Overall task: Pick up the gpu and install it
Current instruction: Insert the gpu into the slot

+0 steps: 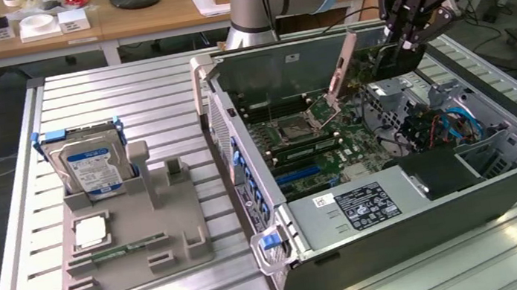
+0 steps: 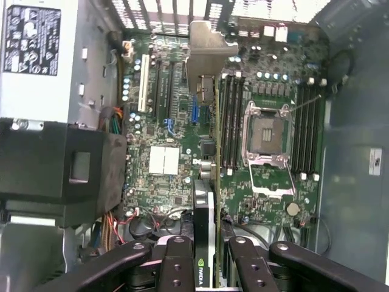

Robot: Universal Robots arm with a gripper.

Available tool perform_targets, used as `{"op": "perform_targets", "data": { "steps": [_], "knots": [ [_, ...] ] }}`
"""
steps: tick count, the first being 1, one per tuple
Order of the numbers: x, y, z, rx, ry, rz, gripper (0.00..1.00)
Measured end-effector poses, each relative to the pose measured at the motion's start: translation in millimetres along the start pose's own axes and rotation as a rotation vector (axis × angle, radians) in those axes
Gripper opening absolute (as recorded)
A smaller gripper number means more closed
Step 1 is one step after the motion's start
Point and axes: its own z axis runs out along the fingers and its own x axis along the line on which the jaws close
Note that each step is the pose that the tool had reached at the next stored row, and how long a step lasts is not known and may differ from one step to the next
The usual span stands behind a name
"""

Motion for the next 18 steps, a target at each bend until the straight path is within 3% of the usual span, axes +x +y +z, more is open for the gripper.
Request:
{"op": "perform_targets", "data": {
  "steps": [4, 5, 9, 10, 18],
  "knots": [
    [0.0, 0.3, 0.0, 0.0007, -0.0001, 0.001, 0.27],
    [0.0, 0.9, 0.1, 0.0052, 0.0002, 0.001, 0.27],
    [-0.2, 4.7, 0.8, 0.0417, 0.0024, 0.0, 0.27],
    [-0.2, 5.4, 0.9, 0.0465, 0.0026, 0.0, 0.27],
    [-0.3, 6.1, 2.3, 0.0487, 0.0007, 0.048, 0.27]
  ]
}}
